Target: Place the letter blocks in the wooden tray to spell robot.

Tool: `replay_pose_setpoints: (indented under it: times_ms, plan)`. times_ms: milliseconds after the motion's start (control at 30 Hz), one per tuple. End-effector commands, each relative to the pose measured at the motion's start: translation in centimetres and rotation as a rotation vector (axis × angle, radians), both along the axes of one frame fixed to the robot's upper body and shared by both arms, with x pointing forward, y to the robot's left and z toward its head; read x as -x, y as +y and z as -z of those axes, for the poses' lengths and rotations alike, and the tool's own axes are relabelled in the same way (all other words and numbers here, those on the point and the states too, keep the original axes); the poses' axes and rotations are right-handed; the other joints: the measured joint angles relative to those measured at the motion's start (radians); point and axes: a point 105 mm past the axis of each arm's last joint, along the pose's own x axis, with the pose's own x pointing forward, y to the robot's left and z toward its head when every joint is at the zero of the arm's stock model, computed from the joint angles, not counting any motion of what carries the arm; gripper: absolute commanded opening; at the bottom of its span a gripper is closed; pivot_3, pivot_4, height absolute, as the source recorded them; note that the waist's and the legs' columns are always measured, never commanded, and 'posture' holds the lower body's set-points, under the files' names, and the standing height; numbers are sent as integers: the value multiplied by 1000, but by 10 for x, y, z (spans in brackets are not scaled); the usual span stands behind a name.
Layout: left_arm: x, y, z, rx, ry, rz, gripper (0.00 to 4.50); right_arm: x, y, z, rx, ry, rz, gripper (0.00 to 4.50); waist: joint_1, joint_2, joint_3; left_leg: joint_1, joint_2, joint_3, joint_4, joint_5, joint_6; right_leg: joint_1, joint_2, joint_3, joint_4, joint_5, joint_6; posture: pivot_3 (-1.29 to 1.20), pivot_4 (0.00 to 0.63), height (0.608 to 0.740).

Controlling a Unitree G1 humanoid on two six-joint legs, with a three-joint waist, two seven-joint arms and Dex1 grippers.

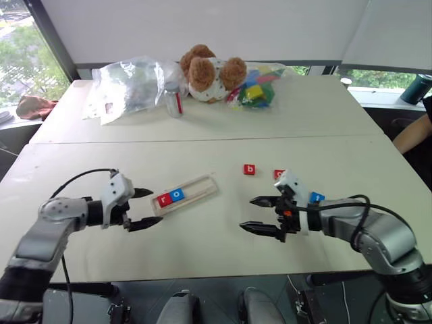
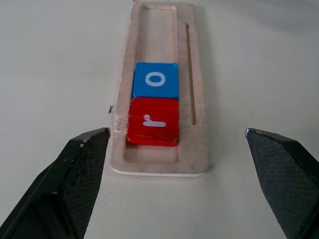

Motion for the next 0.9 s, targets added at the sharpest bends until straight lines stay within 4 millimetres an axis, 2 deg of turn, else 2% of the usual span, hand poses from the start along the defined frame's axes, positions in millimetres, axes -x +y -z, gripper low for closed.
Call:
replay_pose_setpoints:
  times_ms: [33, 467, 533, 600, 633, 800, 900]
  plan:
    - [-7, -3, 3, -24, -25, 38, 4500, -4, 2, -9, -9, -51, 1, 4314, -2, 0, 0, 0, 0, 0, 1, 0, 0, 0, 0, 0, 0, 0, 0, 0, 150, 740]
    - [-10, -11, 37, -26, 58, 69, 4500, -6, -6, -8, -11, -56, 68, 4314, -5, 0, 0, 1, 0, 0, 2, 0, 1, 0, 0, -1, 2, 0, 0, 0, 150, 740]
    - [-10, -12, 38, -16, 60, 72, 3959, -7, -7, -9, -11, -59, 74, 4500, -2, 0, 0, 2, 0, 0, 2, 0, 1, 1, 0, -1, 2, 0, 0, 0, 150, 740]
    - [-11, -13, 38, -17, 56, 77, 3221, -7, -9, -10, -7, -61, 82, 4500, -2, 0, -1, 2, 0, 0, 2, 0, 1, 2, 0, -1, 2, 0, 0, 0, 150, 740]
    - [-10, -13, 38, -22, 55, 83, 3113, -7, -10, -10, -5, -61, 87, 4500, -2, 0, -1, 2, 0, 0, 2, 0, 1, 2, 0, -1, 2, 0, 0, 0, 150, 740]
    - [-15, -20, 27, -22, 39, 129, 3118, -13, -21, -12, -4, -80, 156, 4500, 1, 0, -1, 3, 0, 0, 2, 0, 1, 2, 0, -1, 2, 0, 0, 0, 150, 740]
    - [-20, -38, 10, -49, -2, 257, 3118, -25, -43, -18, 3, -124, 285, 4500, 15, 0, 0, 2, 0, 0, 2, 0, 1, 2, 0, -1, 2, 0, 0, 0, 150, 740]
